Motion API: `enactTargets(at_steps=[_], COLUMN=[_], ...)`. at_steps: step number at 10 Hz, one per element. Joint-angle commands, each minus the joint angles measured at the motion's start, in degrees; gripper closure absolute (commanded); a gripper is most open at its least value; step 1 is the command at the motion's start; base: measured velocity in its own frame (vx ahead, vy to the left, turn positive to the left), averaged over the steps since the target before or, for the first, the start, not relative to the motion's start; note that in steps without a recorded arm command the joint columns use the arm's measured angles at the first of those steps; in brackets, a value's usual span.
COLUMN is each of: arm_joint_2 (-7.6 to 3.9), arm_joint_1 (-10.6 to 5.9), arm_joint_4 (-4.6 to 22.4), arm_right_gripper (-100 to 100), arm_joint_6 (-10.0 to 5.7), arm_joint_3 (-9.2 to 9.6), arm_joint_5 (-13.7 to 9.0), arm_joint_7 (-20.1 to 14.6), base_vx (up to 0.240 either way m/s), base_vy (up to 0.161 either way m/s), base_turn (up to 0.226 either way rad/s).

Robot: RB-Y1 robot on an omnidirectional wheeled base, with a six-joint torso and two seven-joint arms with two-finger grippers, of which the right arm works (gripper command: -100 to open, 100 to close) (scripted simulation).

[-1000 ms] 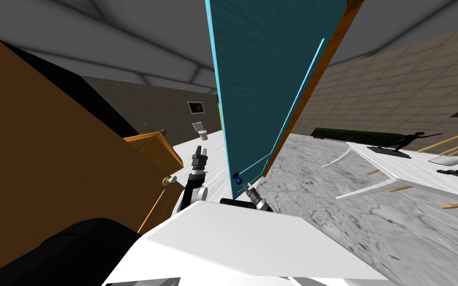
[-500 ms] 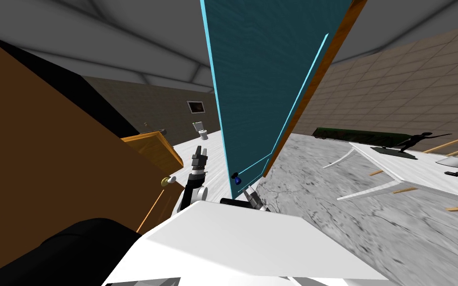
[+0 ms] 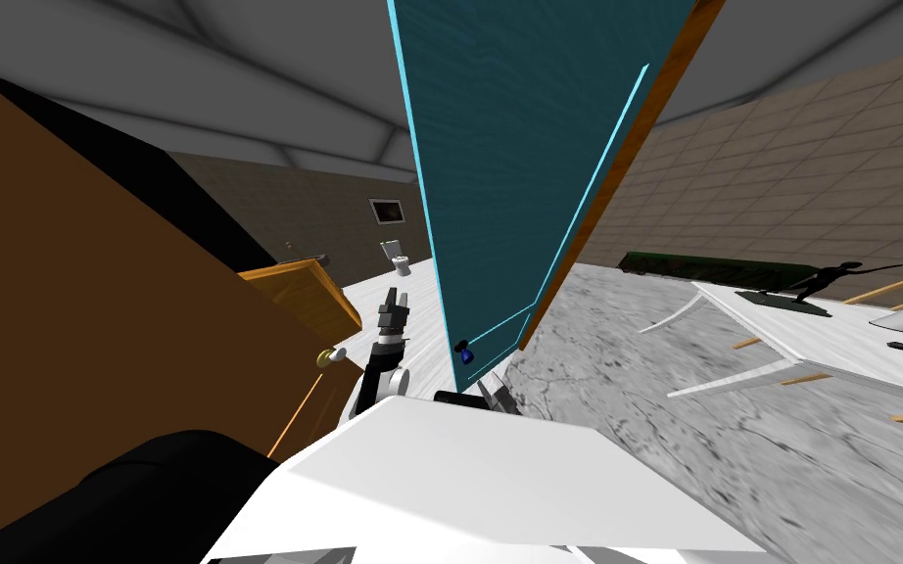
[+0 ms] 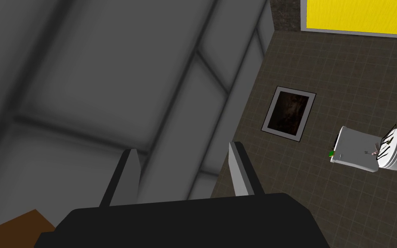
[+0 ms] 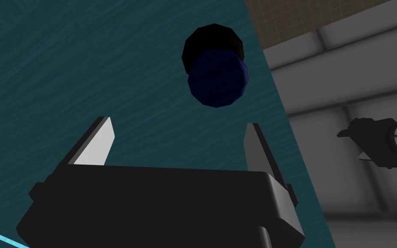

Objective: Push the door open

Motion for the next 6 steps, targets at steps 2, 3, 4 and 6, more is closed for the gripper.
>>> enactTargets(at_steps=[2, 3, 4, 6], arm_joint_2=[0.15, 0.15, 0.26, 0.38], arm_joint_1=[3.22, 3.22, 4.69, 6.15], arm_joint_4=[-1.63, -1.63, -2.36, -3.09], arm_right_gripper=[-100, -100, -100, -100], arm_joint_6=[-1.18, -1.18, -1.72, -2.25], arm_joint_3=[0.21, 0.21, 0.32, 0.42], arm_joint_5=[0.44, 0.44, 0.65, 0.85], arm_joint_7=[4.53, 5.54, 7.61, 10.26], base_vx=[0.017, 0.016, 0.016, 0.011], base_vy=[-0.021, -0.028, -0.026, -0.024], base_turn=[0.016, 0.003, 0.017, 0.009])
